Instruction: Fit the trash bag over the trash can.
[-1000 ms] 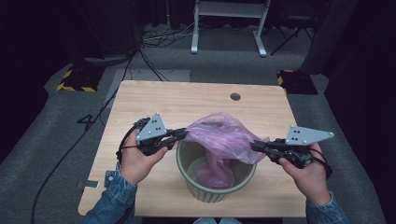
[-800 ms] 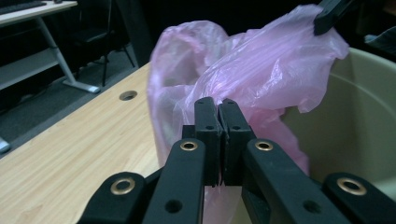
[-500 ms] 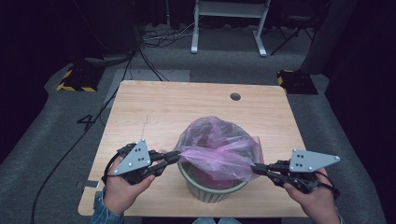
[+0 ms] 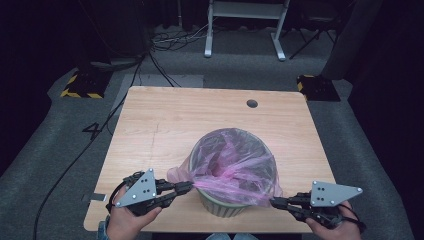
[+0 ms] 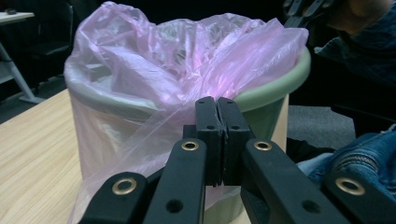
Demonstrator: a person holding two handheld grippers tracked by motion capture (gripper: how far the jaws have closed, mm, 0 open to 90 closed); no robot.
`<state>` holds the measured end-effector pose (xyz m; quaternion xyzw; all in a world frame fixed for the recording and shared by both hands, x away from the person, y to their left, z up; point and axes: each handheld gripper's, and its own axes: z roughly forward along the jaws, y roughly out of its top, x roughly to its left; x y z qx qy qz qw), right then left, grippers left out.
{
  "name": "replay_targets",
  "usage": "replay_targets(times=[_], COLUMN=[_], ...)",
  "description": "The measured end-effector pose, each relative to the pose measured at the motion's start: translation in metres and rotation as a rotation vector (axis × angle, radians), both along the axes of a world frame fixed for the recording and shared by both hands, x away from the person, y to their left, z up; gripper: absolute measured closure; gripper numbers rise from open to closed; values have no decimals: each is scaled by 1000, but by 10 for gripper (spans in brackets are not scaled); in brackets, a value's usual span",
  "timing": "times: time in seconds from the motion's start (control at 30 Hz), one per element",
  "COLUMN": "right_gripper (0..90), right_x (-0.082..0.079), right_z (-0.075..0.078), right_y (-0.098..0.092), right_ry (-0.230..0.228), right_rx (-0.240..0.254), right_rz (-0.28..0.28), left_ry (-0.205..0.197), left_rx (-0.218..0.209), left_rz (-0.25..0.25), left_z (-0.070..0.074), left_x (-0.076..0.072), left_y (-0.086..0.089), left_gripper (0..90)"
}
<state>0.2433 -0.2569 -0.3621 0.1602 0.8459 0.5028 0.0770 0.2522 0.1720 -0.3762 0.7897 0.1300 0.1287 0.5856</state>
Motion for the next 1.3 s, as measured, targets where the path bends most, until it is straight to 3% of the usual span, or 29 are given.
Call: replay_targets(times=[0.17,0.43,0.47,0.5,0.53,0.57,0.67,0.73,0.83,0.9,0.93,1.03,1.17,1.3], right_gripper=[900,900,900,900,900,900,900,900,900,900,874,687,480,364], right_x=[1,4,5,6,7,8,16,19,22,23,22,19,14,9], right_z=[-13,-30,-33,-35,-39,-42,-58,-67,-76,-79,-79,-74,-62,-46], right_y=[4,7,7,8,8,8,3,1,3,2,0,-6,-17,-26], right_ry=[36,97,106,114,105,102,163,197,211,223,231,216,195,131], right_rx=[-19,-27,-27,-35,-82,-111,-87,-68,-90,-84,-77,-54,-20,11], right_rz=[19,37,41,41,18,-1,-9,-12,-26,-27,-27,-44,-72,-116], left_ry=[17,35,41,39,32,54,102,117,150,155,150,129,106,94], left_rx=[11,20,30,79,119,118,87,93,100,108,102,60,6,16], left_rz=[-58,-94,-94,-61,-38,-31,-42,-45,-48,-32,-18,39,93,150], left_z=[-7,-16,-17,-19,-21,-28,-38,-44,-51,-51,-50,-44,-36,-35], left_x=[-2,-2,-2,-2,-1,2,8,11,14,13,12,7,1,6], left_y=[-4,-7,-8,-8,-8,-6,-3,-4,-6,-4,-1,9,25,29], left_gripper=[890,894,894,896,896,896,896,895,890,834,770,584,476,384])
